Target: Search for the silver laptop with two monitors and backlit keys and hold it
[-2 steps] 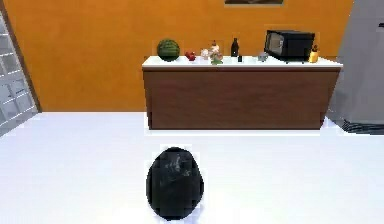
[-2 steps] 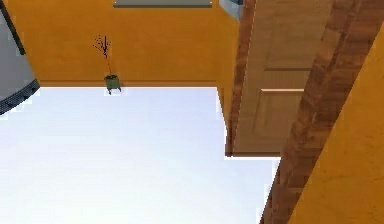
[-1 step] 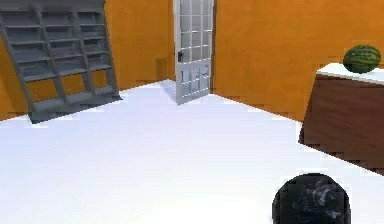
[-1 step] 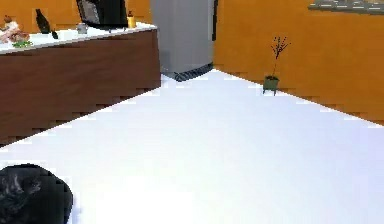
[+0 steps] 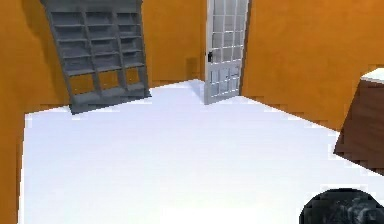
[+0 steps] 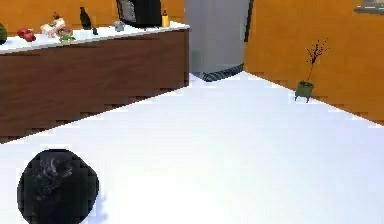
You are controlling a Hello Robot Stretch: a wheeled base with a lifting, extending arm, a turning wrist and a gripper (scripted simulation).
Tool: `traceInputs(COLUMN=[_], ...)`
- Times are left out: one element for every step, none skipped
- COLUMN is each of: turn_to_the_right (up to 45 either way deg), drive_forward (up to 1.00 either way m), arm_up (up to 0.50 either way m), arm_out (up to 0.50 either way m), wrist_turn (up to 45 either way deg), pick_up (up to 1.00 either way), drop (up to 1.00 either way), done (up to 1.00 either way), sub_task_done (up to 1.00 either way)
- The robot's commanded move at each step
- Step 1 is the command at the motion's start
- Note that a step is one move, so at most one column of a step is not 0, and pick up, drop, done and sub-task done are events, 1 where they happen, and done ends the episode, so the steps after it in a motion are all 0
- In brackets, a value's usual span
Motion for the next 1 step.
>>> traceInputs(turn_to_the_right=[-3.0], drive_forward=[0.0], arm_up=[0.0], arm_out=[0.0], wrist_turn=[0.0], pick_up=[0.0], drop=[0.0], done=[0.0], sub_task_done=[0.0])
